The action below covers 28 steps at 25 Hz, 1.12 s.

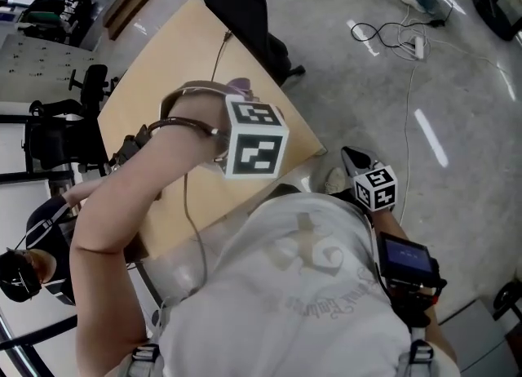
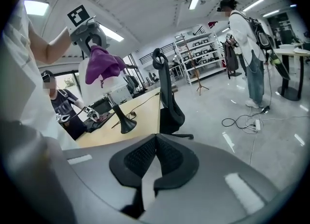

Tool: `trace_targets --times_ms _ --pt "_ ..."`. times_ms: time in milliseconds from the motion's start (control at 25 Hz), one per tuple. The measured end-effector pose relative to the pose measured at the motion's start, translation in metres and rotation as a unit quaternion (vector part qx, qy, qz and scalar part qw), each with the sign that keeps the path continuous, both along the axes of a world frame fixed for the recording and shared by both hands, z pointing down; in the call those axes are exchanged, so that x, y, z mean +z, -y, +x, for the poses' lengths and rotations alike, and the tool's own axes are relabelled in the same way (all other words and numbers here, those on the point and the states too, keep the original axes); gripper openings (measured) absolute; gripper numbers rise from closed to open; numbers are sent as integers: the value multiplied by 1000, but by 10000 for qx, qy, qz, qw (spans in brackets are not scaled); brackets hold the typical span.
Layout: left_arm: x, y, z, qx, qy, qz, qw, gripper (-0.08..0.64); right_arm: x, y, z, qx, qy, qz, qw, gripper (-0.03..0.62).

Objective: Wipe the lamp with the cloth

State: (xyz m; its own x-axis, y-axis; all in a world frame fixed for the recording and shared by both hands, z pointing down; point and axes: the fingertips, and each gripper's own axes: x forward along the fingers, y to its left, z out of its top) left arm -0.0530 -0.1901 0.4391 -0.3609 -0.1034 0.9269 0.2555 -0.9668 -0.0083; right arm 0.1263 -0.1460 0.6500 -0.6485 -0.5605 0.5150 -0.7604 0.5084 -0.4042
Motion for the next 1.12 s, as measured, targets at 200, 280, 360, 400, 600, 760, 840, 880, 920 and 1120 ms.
trace_targets --times_ms 200,280,360,400,600,760,840,880,920,1120 --pt "-26 -18 3 -253 -658 379 9968 77 -48 12 -28 -205 120 563 9981 14" --pt "-37 -25 0 -247 -756 620 9949 77 -71 16 -39 -227 200 792 9964 14" --pt "-48 -32 -7 -194 -775 912 9926 75 -90 15 -50 -221 239 963 9948 14" --pt "-49 -36 -10 -154 -761 1040 9915 75 -97 13 -54 -191 256 1011 9944 14" --pt "-23 -50 -20 231 -732 1857 9796 75 -113 -22 -66 103 342 1068 9936 14" --pt "9 -54 -16 483 -813 2449 9649 75 -107 -54 -60 333 267 1019 9939 14" --pt "25 -62 -9 533 -1004 2612 9586 75 -103 -74 -53 438 173 979 9941 14" --pt "33 -65 -6 555 -1121 2668 9556 76 -101 -82 -49 500 124 971 9939 14" --pt "41 -64 -5 555 -1219 2697 9536 77 -100 -84 -48 555 85 976 9936 14" --pt "64 -11 -23 270 -1183 2377 9637 77 -125 -23 -60 576 23 1109 9922 14"
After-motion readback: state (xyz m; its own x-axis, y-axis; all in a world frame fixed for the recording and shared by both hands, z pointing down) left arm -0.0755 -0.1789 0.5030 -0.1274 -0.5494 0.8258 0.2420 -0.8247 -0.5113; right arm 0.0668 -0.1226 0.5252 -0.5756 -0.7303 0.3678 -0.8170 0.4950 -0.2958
